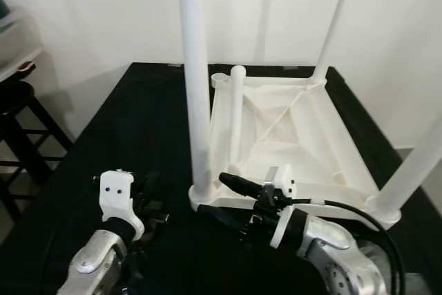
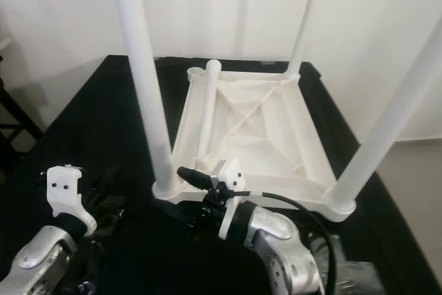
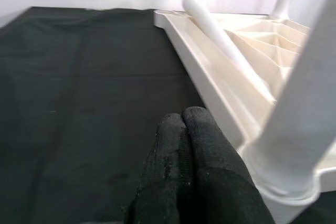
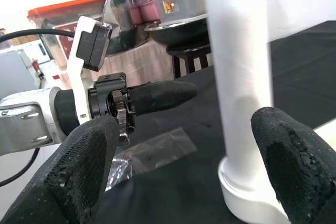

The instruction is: Building children table

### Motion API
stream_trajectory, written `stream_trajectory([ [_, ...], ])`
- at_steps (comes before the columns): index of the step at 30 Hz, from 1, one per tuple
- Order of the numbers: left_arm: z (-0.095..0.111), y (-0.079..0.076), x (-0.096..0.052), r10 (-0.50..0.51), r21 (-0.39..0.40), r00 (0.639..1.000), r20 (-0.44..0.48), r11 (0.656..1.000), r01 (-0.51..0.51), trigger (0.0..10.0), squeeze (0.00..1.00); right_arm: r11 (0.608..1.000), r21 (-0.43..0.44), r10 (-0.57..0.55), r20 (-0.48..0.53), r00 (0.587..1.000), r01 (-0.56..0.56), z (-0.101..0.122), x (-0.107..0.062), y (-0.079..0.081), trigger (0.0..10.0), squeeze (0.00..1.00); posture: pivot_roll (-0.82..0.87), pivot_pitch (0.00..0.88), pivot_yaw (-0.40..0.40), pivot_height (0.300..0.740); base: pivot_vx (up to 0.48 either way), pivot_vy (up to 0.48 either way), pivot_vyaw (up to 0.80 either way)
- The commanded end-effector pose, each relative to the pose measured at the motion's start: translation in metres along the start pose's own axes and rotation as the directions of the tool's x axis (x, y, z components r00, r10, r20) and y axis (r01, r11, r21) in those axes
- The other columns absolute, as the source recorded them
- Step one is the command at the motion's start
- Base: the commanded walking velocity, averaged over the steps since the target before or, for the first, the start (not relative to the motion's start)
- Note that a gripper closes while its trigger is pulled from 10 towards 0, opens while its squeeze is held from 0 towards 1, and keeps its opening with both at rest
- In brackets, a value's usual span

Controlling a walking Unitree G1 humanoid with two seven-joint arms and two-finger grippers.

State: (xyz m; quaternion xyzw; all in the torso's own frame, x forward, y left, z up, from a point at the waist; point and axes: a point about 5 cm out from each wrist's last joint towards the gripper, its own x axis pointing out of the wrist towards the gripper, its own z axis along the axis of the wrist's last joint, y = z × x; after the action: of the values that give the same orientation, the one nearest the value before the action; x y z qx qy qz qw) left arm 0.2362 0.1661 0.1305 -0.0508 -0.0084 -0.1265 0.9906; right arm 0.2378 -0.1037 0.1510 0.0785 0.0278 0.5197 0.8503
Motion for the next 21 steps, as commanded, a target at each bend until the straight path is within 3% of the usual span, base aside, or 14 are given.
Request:
stream_trajectory([
  [1, -0.0071, 0.0024, -0.0038, -0.004, 0.006, 0.999, -0.045, 1.000, 0.004, 10.0, 0.00, 0.999, 0.023, 0.026, 0.003, 1.000, -0.027, -0.0030, 0.0023, -0.0001, 10.0, 0.00, -0.05, 0.001, 0.007, 0.740, 0.000, -0.480, 0.00],
  [11, -0.0093, 0.0032, -0.0059, 0.005, -0.012, 0.999, -0.051, 1.000, -0.005, 10.0, 0.00, 0.995, 0.058, 0.081, -0.018, 0.997, -0.080, -0.0063, -0.0004, 0.0002, 10.0, 0.00, -0.04, 0.000, -0.002, 0.740, 0.000, -0.480, 0.00],
  [16, -0.0104, 0.0001, -0.0019, -0.023, -0.023, 0.998, -0.050, 0.999, 0.022, 10.0, 0.00, 0.981, 0.114, 0.161, -0.023, 0.987, -0.157, -0.0095, -0.0021, 0.0021, 10.0, 0.00, -0.03, 0.000, -0.009, 0.740, 0.000, 0.000, 0.00],
  [21, -0.0096, 0.0019, -0.0037, -0.019, -0.025, 0.999, -0.050, 1.000, 0.018, 10.0, 0.00, 0.975, 0.126, 0.185, -0.023, 0.982, -0.181, -0.0085, -0.0001, 0.0023, 10.0, 0.00, -0.03, 0.000, -0.015, 0.740, 0.000, -0.480, 0.00],
])
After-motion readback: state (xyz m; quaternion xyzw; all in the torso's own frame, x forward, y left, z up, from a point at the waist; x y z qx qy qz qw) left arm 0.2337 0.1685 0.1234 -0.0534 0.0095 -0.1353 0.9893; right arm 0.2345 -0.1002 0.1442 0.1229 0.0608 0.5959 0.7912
